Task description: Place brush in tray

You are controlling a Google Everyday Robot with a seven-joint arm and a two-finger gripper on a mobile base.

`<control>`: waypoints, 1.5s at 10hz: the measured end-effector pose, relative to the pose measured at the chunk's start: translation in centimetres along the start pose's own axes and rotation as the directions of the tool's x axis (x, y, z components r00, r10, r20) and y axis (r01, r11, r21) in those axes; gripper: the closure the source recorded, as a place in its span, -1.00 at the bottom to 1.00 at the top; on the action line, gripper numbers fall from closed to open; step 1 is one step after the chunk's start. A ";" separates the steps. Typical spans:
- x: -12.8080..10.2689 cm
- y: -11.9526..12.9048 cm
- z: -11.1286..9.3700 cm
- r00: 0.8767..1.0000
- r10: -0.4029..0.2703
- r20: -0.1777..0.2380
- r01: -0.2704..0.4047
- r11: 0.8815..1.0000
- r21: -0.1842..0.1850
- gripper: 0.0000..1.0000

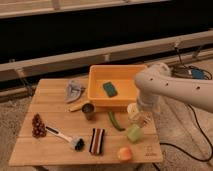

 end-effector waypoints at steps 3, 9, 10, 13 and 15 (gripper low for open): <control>0.4 3.8 -0.2 0.995 -0.095 0.016 0.095 0.995 0.008 -0.60; 2.8 22.7 1.4 0.889 -0.457 0.020 0.457 0.889 0.015 -0.60; 3.0 24.5 1.8 0.866 -0.500 0.017 0.500 0.866 0.017 -0.60; 2.5 31.0 3.5 0.767 -0.642 0.010 0.641 0.767 0.019 -0.60; 3.2 33.7 5.0 0.699 -0.715 0.009 0.714 0.699 0.021 -0.60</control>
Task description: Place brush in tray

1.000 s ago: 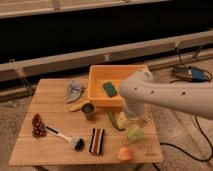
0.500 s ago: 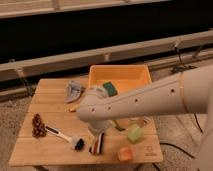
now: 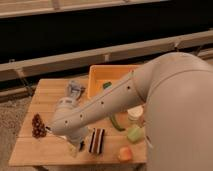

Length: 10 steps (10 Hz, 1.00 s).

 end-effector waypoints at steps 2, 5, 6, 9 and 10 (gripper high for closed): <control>-2.0 2.0 1.4 0.996 -0.087 0.007 0.087 0.996 -0.002 -0.60; -3.4 1.4 2.7 0.995 -0.101 0.023 0.102 0.995 -0.016 -0.60; -3.7 1.0 2.9 0.995 -0.096 0.030 0.096 0.995 -0.023 -0.60; -4.8 -0.5 3.8 0.997 -0.066 0.044 0.068 0.997 -0.047 -0.60; -5.0 -0.6 4.1 0.997 -0.064 0.044 0.066 0.997 -0.051 -0.60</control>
